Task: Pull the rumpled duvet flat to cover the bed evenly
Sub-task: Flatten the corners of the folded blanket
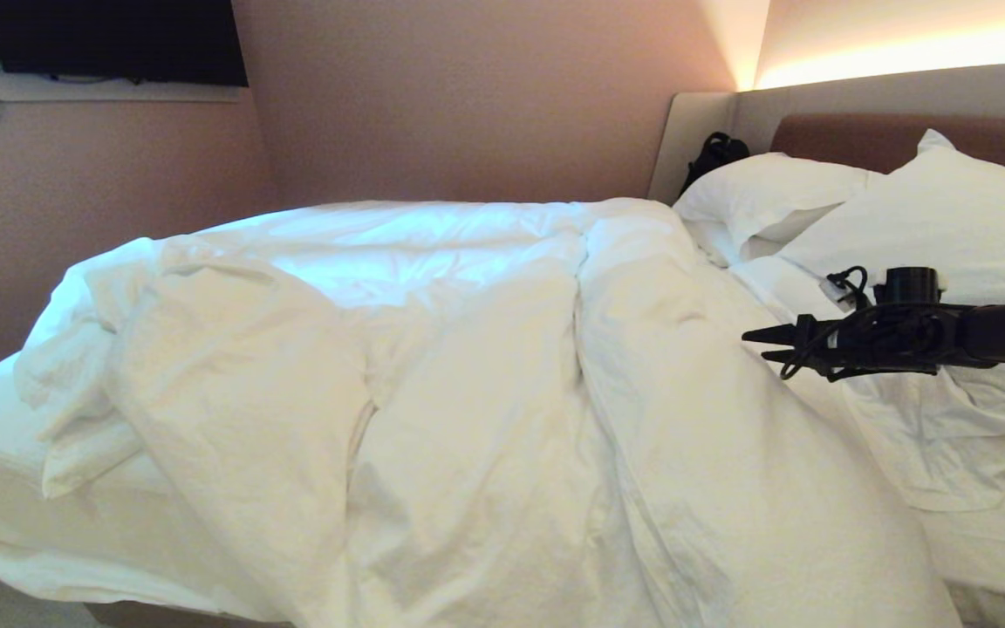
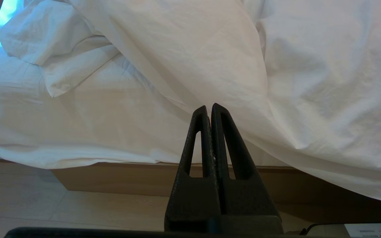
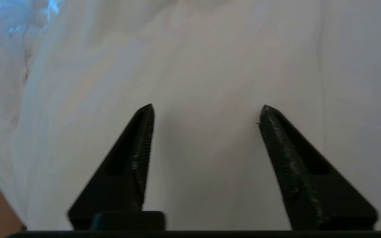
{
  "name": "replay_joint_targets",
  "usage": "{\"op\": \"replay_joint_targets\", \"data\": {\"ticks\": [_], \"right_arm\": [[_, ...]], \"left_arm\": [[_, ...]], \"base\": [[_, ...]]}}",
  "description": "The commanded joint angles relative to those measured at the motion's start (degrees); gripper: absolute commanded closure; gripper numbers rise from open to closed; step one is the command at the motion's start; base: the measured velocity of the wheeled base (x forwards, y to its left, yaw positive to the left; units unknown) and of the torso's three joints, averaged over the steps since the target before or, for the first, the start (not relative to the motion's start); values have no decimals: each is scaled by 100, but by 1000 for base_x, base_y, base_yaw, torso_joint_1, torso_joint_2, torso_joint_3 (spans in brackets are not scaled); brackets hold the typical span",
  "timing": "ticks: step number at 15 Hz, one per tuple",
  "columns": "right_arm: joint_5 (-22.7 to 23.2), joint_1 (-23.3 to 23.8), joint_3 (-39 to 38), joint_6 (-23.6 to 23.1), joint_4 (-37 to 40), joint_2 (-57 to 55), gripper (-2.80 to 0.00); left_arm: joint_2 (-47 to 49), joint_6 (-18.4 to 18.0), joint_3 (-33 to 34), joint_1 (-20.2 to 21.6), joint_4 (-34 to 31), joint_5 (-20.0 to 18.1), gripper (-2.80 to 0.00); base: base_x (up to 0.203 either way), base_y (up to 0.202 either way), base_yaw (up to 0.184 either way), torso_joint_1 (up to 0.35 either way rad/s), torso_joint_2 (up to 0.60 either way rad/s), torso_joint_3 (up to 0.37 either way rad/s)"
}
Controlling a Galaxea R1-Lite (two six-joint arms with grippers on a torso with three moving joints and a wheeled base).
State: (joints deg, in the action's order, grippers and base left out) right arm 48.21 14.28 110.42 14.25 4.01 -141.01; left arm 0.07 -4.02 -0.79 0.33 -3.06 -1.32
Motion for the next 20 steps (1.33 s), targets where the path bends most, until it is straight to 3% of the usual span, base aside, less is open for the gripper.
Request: {"op": "replay_joint_targets", "data": {"ticks": [1, 4, 6, 7, 9, 20], "right_arm": [[786, 74, -11, -339, 81, -131, -280], [1018, 187, 11, -870, 295, -276, -280], [1579, 254, 0, -972, 309, -336, -280], [1633, 272, 0, -977, 314, -350, -280], [2328, 363, 12, -977, 334, -490, -280], [2703, 105, -12, -1093, 858, -408, -280]], "left_arm": [[1, -3, 0, 2, -2, 0, 0], [9, -3, 0, 2, -2, 0, 0], [1, -3, 0, 2, -2, 0, 0], [10, -3, 0, 2, -2, 0, 0], [4, -3, 0, 3, -2, 0, 0], [10, -3, 0, 2, -2, 0, 0]], "base": [[0, 0, 0, 0, 0, 0], [0, 0, 0, 0, 0, 0], [0, 0, 0, 0, 0, 0], [0, 0, 0, 0, 0, 0], [0, 0, 0, 0, 0, 0], [0, 0, 0, 0, 0, 0]]}}
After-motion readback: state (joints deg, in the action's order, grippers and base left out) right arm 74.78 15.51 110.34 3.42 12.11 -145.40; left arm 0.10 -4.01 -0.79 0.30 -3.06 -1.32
